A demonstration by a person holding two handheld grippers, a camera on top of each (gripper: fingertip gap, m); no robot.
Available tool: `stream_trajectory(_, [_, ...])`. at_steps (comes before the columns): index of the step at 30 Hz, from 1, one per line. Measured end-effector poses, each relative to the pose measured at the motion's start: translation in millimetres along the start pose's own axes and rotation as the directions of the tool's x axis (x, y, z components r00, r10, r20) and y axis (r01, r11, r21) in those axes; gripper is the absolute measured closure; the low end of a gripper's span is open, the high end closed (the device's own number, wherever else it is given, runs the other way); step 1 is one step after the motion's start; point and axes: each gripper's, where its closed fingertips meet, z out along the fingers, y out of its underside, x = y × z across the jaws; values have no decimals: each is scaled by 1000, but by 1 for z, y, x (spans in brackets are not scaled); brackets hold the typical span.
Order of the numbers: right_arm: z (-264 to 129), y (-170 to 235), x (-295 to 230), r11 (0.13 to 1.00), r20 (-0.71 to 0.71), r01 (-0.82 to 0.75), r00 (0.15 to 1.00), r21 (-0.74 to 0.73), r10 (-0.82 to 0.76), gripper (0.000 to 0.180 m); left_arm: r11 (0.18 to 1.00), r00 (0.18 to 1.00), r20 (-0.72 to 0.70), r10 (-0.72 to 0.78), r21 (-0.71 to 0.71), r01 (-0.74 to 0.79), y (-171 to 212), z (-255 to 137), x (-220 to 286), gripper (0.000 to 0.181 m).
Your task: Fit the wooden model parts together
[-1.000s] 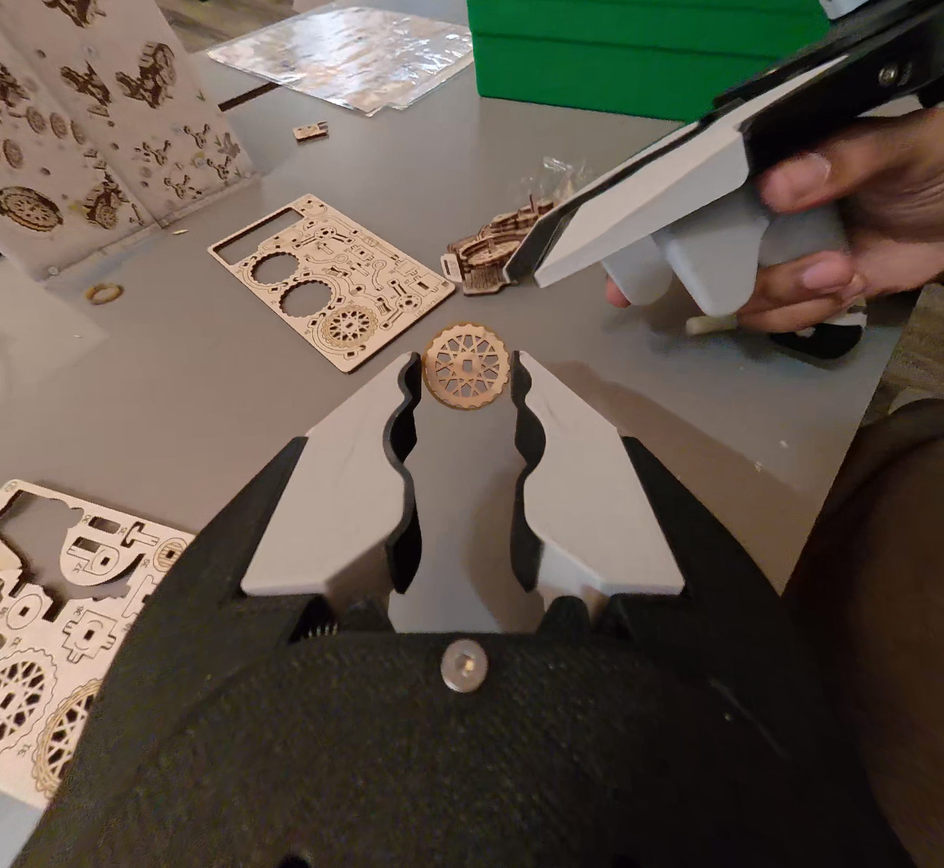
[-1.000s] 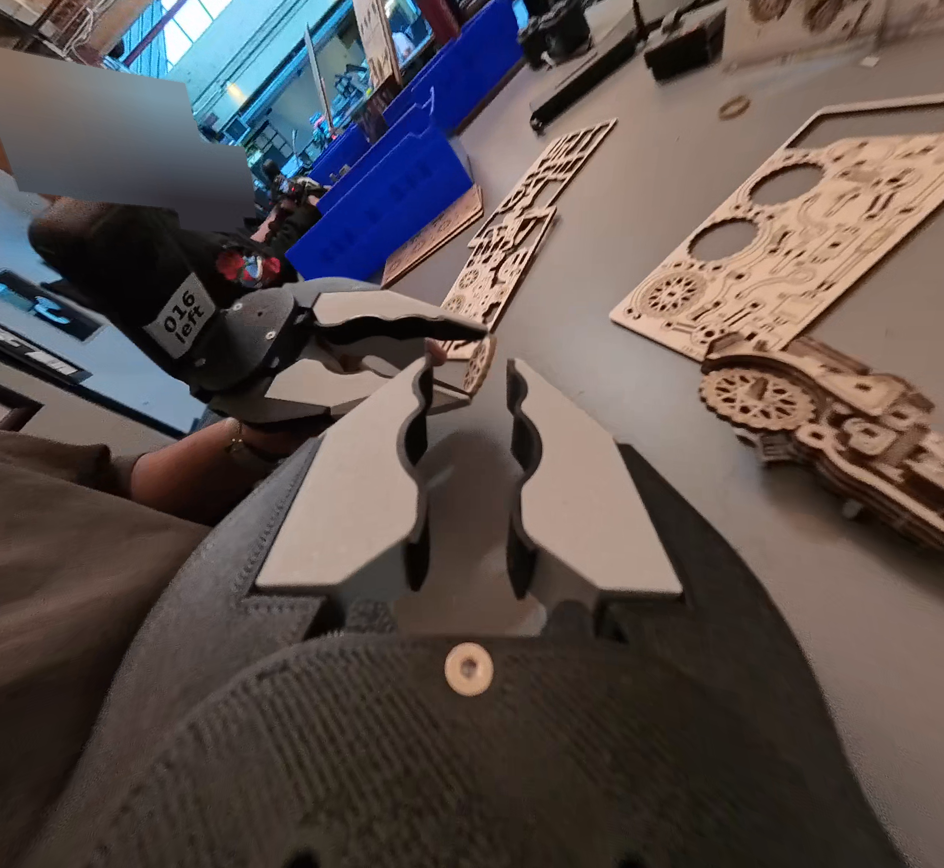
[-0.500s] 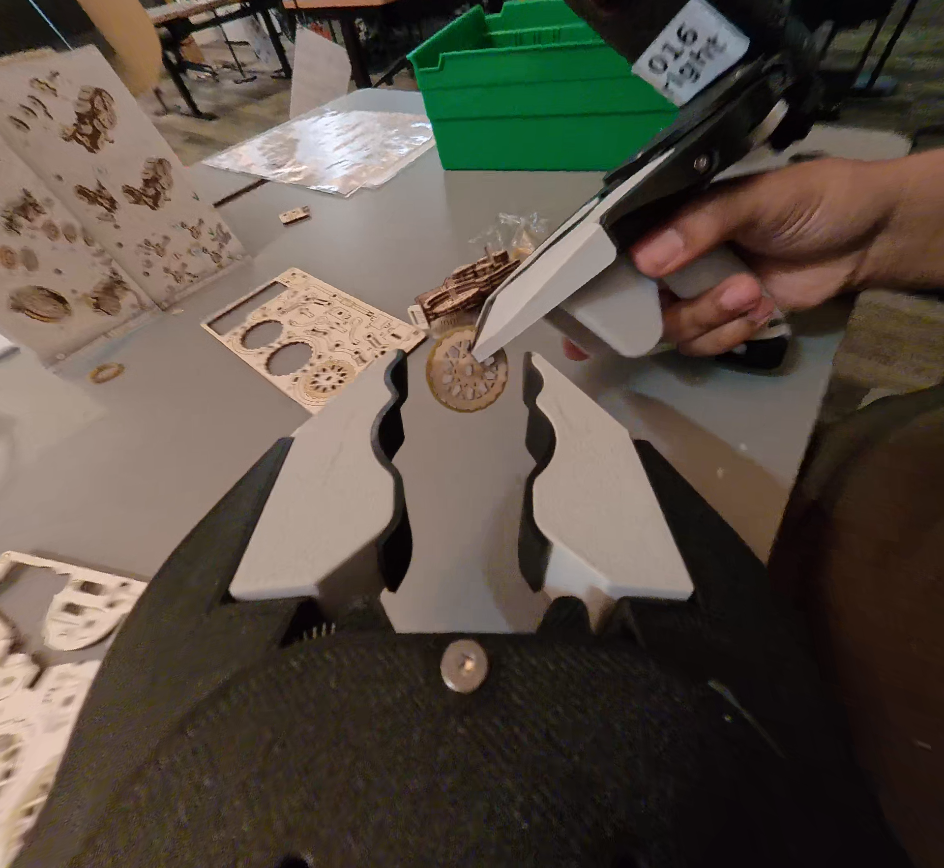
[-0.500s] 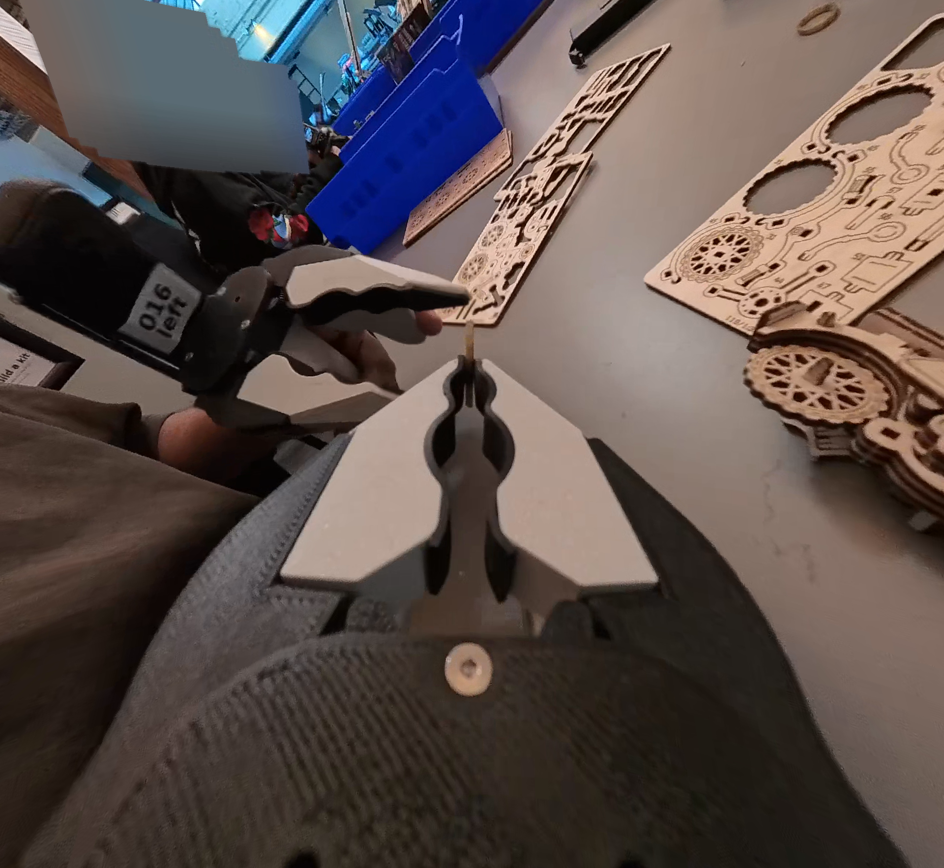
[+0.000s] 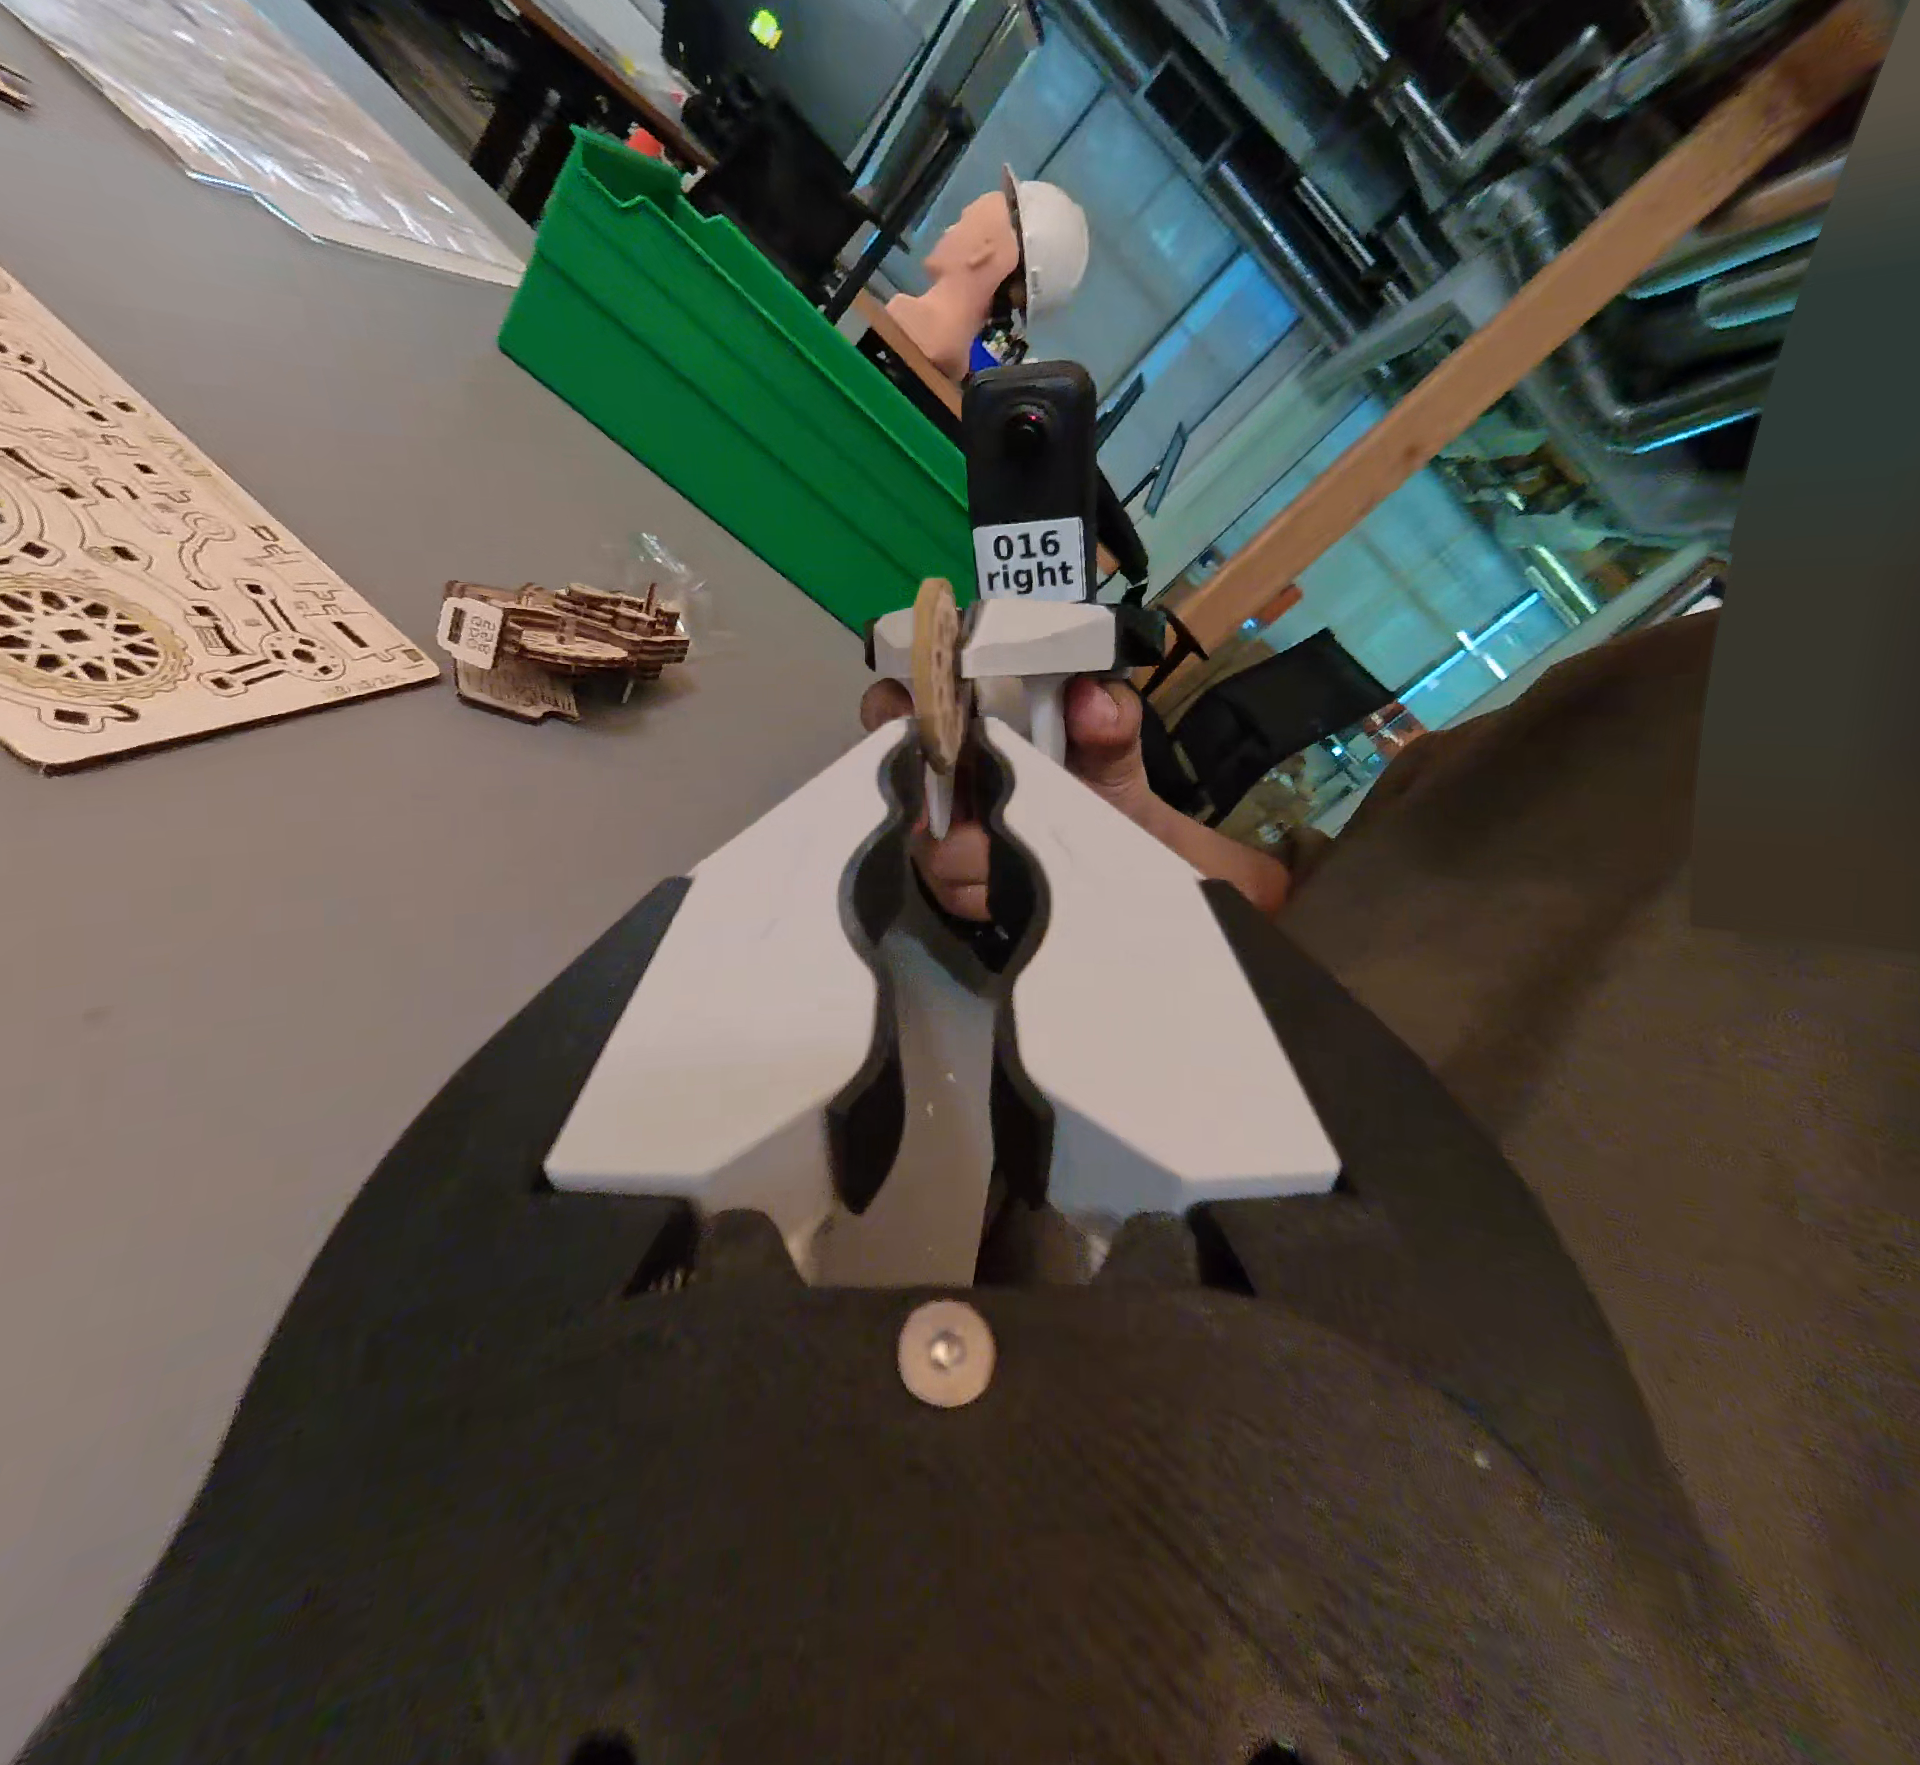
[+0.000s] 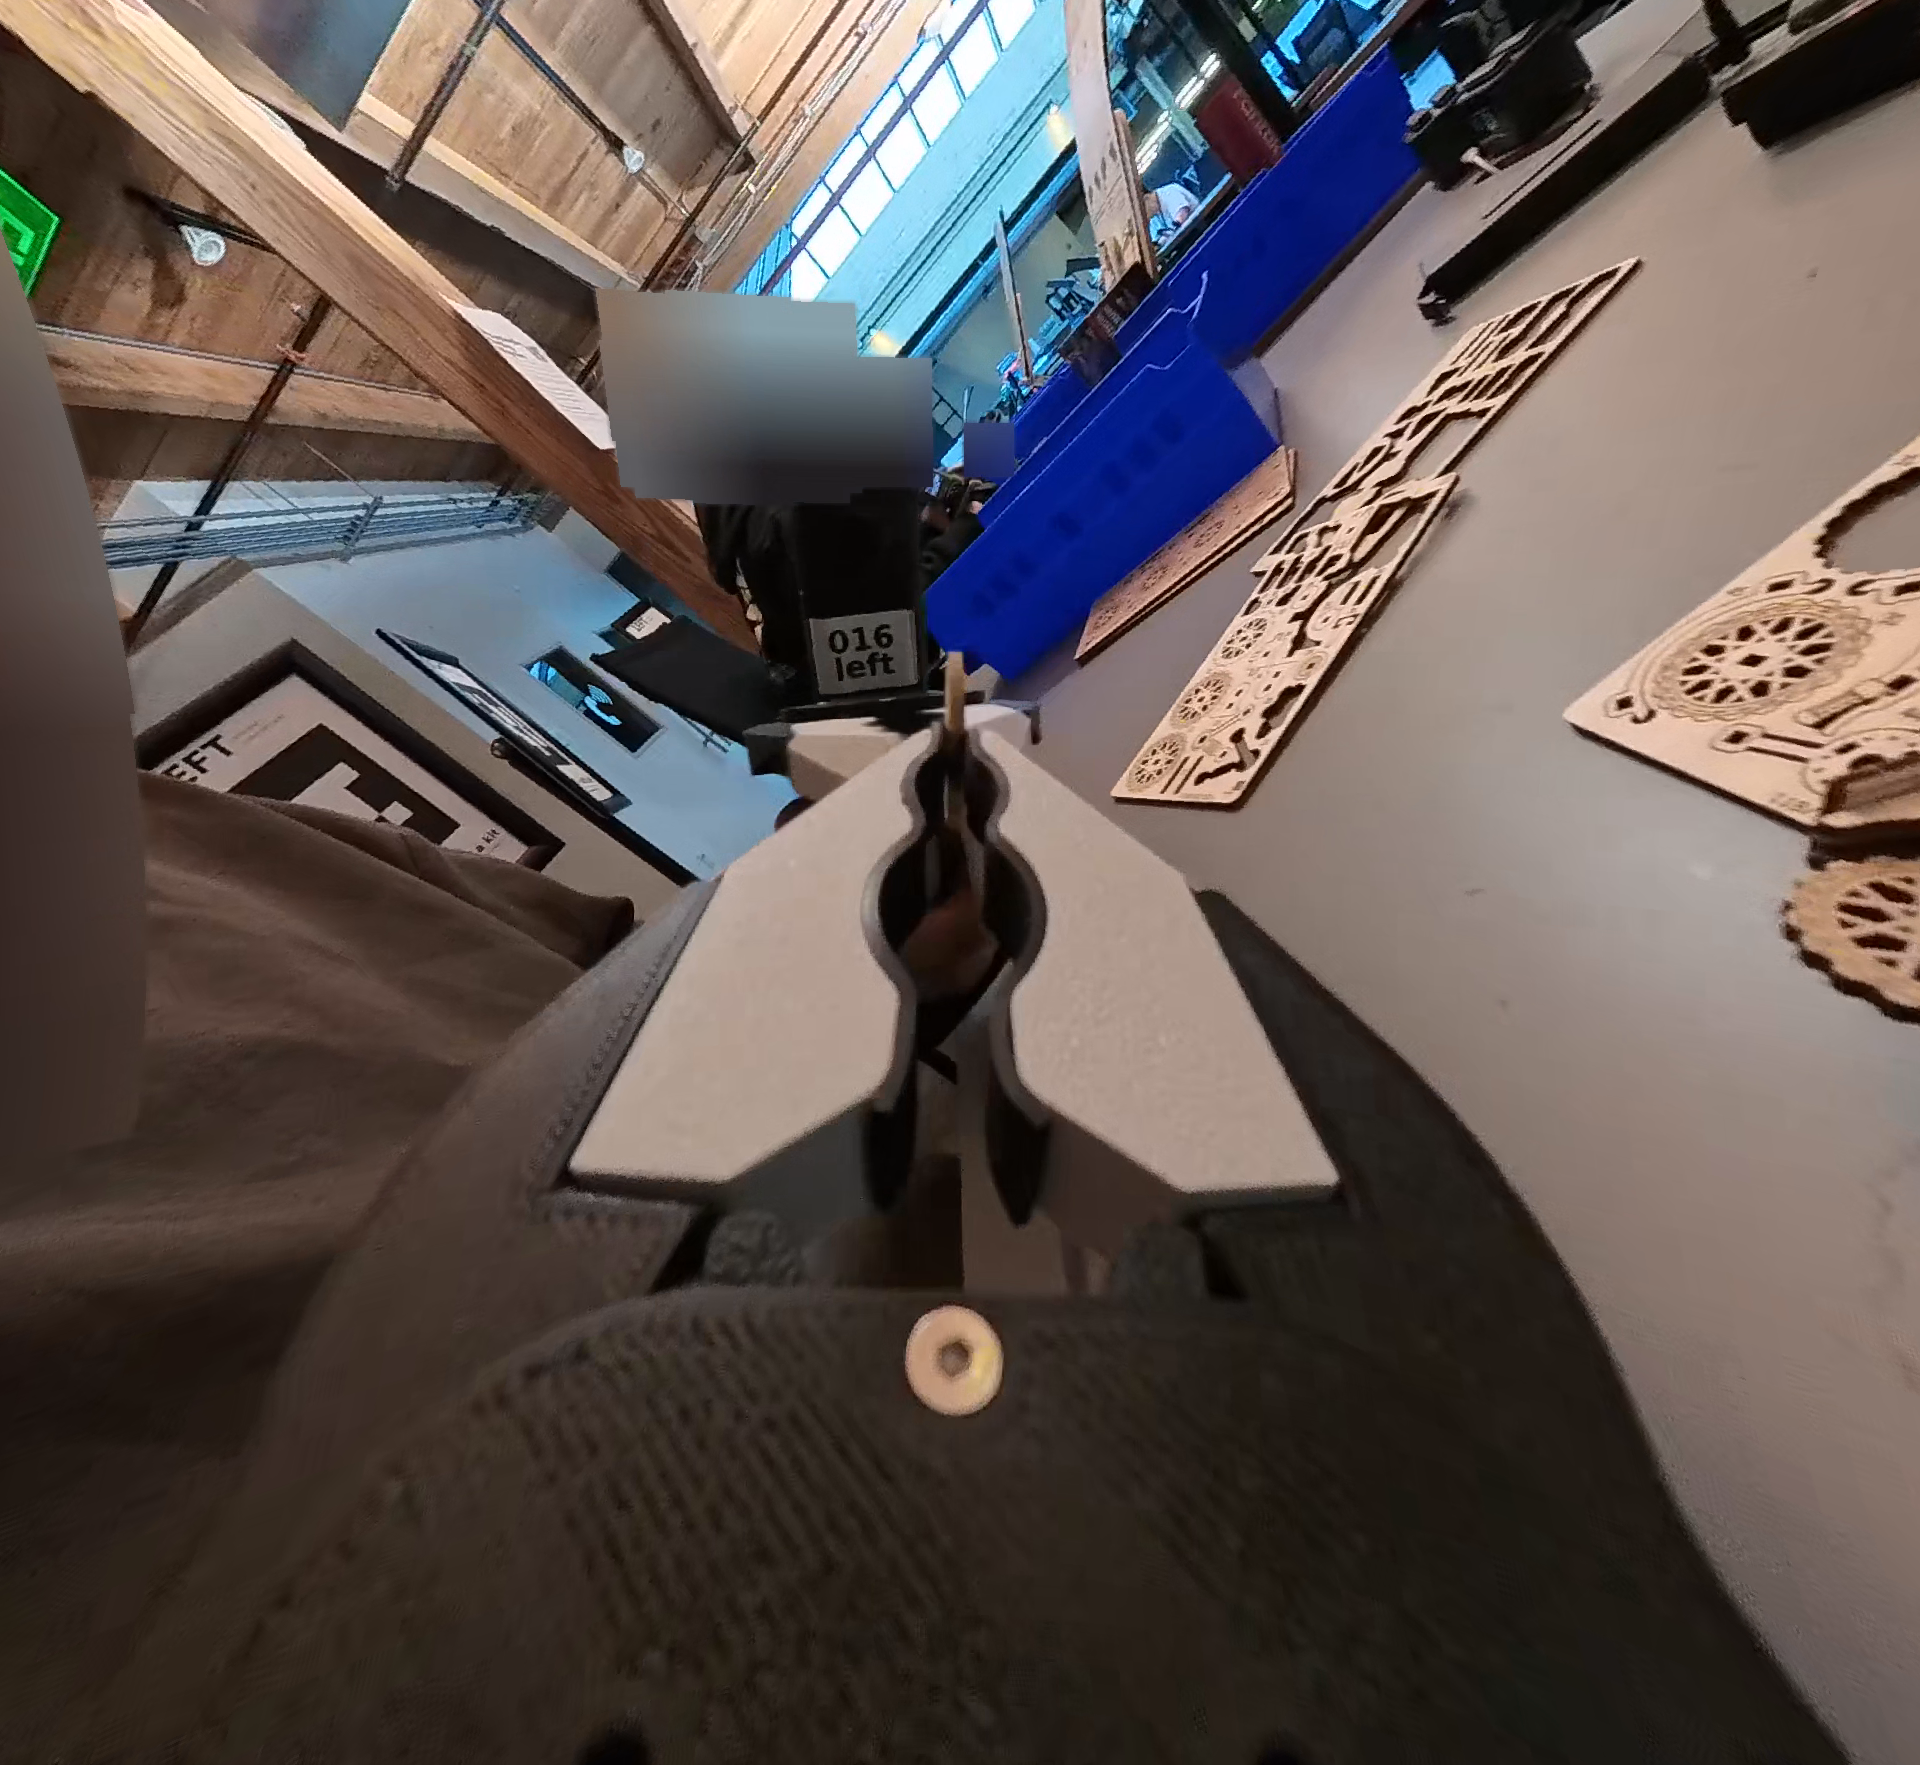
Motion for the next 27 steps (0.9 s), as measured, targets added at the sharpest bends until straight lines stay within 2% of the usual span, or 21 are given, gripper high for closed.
stream_trajectory(4, [2,3,1,1000,-3,0,1000,-11,0,176,1000,1000,-9,6,3,-6,-2,-4,-2,179])
stream_trajectory(8, [-1,-1,10,999,-68,44,997,-11,-44,155,999,999,27,30,9,-30,-5,-9,-8,179])
stream_trajectory(10, [-6,-6,16,991,-135,131,982,-14,-132,149,1000,999,49,22,-1,-22,-5,-11,-14,179])
stream_trajectory(12, [-11,-8,24,947,-229,313,918,-78,-323,147,1000,997,80,-13,-20,14,-2,-13,-23,179])
stream_trajectory(14, [-16,-7,32,814,-310,542,752,-211,-581,144,995,992,97,-83,-55,89,5,-14,-32,179])
stream_trajectory(16, [-20,-1,38,589,-306,713,503,-382,-808,144,980,979,140,-151,-112,167,17,-14,-43,179])
stream_trajectory(19, [-24,22,56,207,-145,742,148,-638,-978,143,964,960,237,-149,-183,194,33,-15,-59,180])
stream_trajectory(21, [-24,33,63,5,-31,702,-23,-713,-999,141,960,957,270,-102,-227,166,39,-14,-60,180])
stream_trajectory(23, [-20,43,61,-111,50,682,-108,-723,-993,141,952,952,300,-67,-266,151,47,-13,-62,180])
stream_trajectory(27, [-14,56,57,-200,127,671,-157,-714,-979,134,937,955,287,-68,-311,160,57,-9,-58,180])
